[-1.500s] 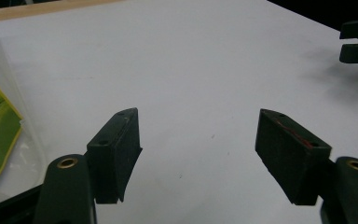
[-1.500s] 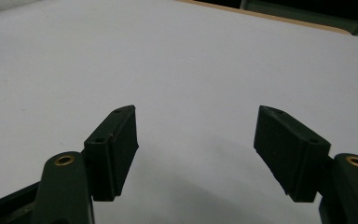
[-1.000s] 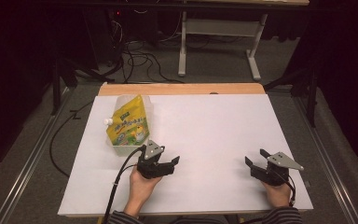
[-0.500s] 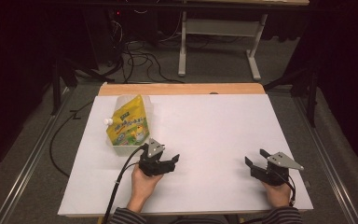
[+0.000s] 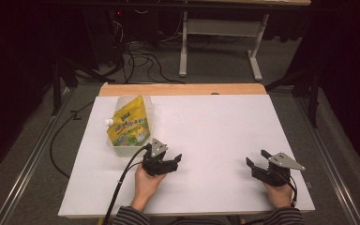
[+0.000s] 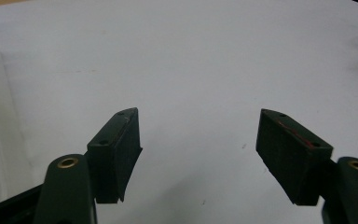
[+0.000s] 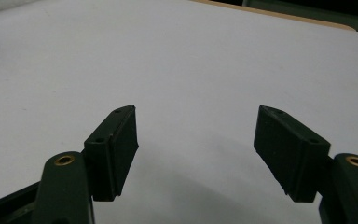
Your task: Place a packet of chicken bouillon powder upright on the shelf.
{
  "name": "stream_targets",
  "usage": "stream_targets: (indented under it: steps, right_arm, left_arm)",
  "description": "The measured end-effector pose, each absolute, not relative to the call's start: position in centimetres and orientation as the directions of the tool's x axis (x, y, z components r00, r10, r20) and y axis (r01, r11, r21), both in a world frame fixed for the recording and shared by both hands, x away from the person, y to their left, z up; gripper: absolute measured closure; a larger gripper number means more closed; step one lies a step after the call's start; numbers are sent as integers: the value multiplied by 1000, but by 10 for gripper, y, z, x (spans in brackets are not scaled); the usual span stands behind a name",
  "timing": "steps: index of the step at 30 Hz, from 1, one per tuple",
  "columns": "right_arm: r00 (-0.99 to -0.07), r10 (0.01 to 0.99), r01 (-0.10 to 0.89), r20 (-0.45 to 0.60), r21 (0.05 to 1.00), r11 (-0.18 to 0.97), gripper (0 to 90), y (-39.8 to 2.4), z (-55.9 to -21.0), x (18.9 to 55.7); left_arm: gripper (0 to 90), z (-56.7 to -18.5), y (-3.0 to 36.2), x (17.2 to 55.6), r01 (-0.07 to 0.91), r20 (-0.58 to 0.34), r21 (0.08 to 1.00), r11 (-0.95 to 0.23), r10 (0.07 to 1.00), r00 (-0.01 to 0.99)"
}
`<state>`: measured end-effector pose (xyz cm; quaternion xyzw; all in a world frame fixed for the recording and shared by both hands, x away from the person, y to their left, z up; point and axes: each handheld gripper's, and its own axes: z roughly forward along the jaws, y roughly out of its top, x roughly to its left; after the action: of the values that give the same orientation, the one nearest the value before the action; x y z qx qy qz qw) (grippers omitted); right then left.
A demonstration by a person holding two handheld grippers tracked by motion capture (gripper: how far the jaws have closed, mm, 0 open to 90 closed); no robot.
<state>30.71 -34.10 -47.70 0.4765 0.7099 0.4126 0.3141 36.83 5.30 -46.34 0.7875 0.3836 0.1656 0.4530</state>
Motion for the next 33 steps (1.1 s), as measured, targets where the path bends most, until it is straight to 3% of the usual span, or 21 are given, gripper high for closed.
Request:
stream_targets:
  steps: [33]
  right_arm:
    - [-350,935,418,-50,885,204,310,-341,-477,307]
  left_arm:
    - [308,-482,42,377,453,-57,834,-317,766,641]
